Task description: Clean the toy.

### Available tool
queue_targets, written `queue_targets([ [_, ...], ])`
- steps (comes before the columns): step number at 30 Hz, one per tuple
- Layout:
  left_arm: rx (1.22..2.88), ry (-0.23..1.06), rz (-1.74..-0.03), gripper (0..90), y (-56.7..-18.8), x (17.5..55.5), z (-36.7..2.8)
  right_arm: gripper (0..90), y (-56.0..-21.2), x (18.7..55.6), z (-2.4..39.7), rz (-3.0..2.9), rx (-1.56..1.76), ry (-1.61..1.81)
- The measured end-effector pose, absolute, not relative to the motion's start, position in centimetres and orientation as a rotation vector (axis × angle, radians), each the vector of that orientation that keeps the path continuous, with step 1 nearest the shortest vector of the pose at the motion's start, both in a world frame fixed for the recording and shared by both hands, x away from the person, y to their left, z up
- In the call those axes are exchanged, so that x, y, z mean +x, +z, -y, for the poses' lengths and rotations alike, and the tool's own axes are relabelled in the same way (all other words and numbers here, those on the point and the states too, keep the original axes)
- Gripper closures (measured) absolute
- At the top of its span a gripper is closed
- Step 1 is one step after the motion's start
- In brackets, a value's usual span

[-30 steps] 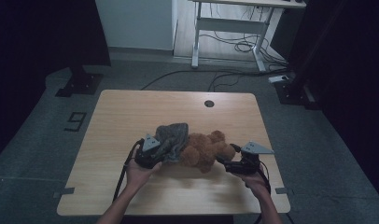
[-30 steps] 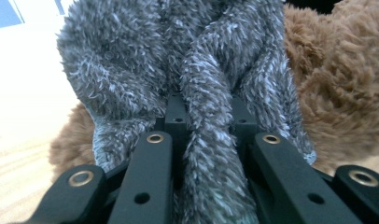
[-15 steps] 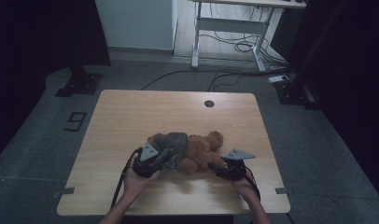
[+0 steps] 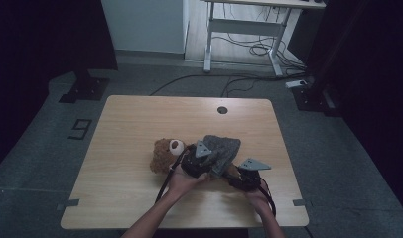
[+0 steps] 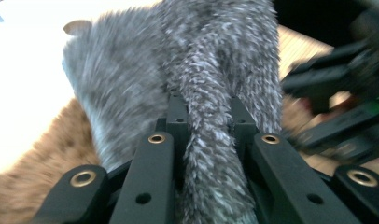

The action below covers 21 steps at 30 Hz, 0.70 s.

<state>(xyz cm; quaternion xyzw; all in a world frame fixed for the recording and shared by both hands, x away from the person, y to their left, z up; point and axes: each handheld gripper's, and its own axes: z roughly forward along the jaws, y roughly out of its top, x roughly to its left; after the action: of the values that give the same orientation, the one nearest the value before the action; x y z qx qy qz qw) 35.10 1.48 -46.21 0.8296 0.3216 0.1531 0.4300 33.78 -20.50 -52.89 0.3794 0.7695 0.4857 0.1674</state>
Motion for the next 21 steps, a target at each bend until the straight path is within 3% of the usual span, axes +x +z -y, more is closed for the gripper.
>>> queue_targets([
  [3, 2.032, 0.369, -0.826, 76.7, -46.2, 34.8, -3.4, 56.0, -53.1, 33.7, 21.0, -2.191, 1.091, 1.413],
  [7, 2.036, 0.483, -0.895, 76.8, -45.7, 34.5, -6.8, 56.2, -53.0, 33.8, 21.2, -2.183, 1.094, 1.397],
  [13, 1.937, 0.417, -0.964, 77.1, -45.7, 33.9, -12.6, 56.1, -53.0, 33.8, 21.1, -2.181, 1.084, 1.407],
  [21, 1.911, 0.511, -0.98, 76.9, -45.0, 32.9, -14.3, 56.1, -53.1, 33.8, 21.1, -2.181, 1.094, 1.409],
])
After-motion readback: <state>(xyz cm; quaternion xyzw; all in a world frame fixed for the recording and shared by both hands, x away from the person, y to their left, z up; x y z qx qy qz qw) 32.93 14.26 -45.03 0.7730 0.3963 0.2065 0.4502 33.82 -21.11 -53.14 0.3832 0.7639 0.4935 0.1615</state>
